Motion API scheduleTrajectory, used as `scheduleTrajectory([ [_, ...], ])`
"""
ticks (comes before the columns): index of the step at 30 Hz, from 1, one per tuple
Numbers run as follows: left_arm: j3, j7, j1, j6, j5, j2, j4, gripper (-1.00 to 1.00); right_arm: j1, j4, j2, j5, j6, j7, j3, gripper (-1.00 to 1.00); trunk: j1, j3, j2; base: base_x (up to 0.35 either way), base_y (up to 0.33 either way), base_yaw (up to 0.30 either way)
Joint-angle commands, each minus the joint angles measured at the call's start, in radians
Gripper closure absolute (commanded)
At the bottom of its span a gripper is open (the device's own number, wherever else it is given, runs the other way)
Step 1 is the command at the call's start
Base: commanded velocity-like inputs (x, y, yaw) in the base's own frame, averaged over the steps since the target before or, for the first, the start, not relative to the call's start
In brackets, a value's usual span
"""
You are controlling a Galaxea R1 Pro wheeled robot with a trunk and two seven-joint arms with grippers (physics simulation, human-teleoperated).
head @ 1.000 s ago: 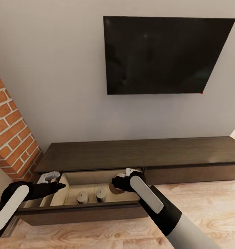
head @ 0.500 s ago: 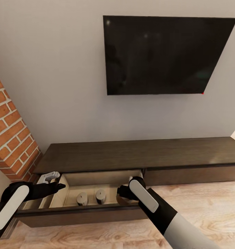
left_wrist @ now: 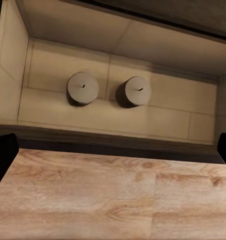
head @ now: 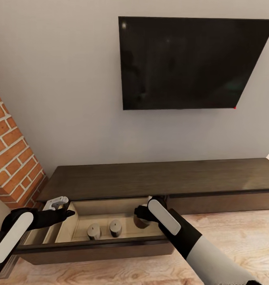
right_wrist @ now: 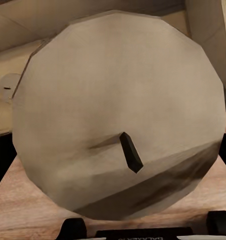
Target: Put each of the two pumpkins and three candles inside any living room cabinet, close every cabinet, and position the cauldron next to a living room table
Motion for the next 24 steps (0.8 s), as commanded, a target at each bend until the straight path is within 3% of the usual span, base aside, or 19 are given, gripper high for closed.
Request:
scheduleTrajectory([
  [1, -0.002, 0.01, -0.001, 0.001, 0.01, 0.001, -0.001, -1.0, -0.003, -0.001, 0.0, -0.006, 0.004, -0.007, 0.001, 1.0, 0.0, -0.001, -0.001, 0.006, 0.001, 0.0],
  [5, -0.002, 0.01, -0.001, 0.001, 0.01, 0.001, -0.001, -1.0, -0.006, 0.002, 0.0, 0.004, 0.003, 0.002, 0.001, 1.0, 0.0, -0.001, -0.001, 0.019, 0.0, 0.0],
  [10, -0.001, 0.01, -0.001, 0.001, 0.01, 0.001, -0.001, -1.0, -0.007, 0.063, 0.008, 0.112, 0.001, 0.092, 0.003, 1.0, 0.0, -0.001, -0.001, 0.07, 0.0, 0.0],
  [13, 0.0, 0.01, -0.001, 0.001, 0.01, 0.001, -0.001, -1.0, -0.007, 0.078, 0.018, 0.141, 0.001, 0.131, 0.004, 1.0, 0.0, -0.001, -0.001, 0.019, 0.0, 0.0],
  [24, -0.001, 0.011, -0.001, -0.001, 0.01, 0.001, -0.001, -1.0, -0.007, 0.086, 0.025, 0.158, -0.028, 0.152, 0.006, 1.0, 0.0, -0.001, -0.001, 0.015, 0.0, 0.0],
])
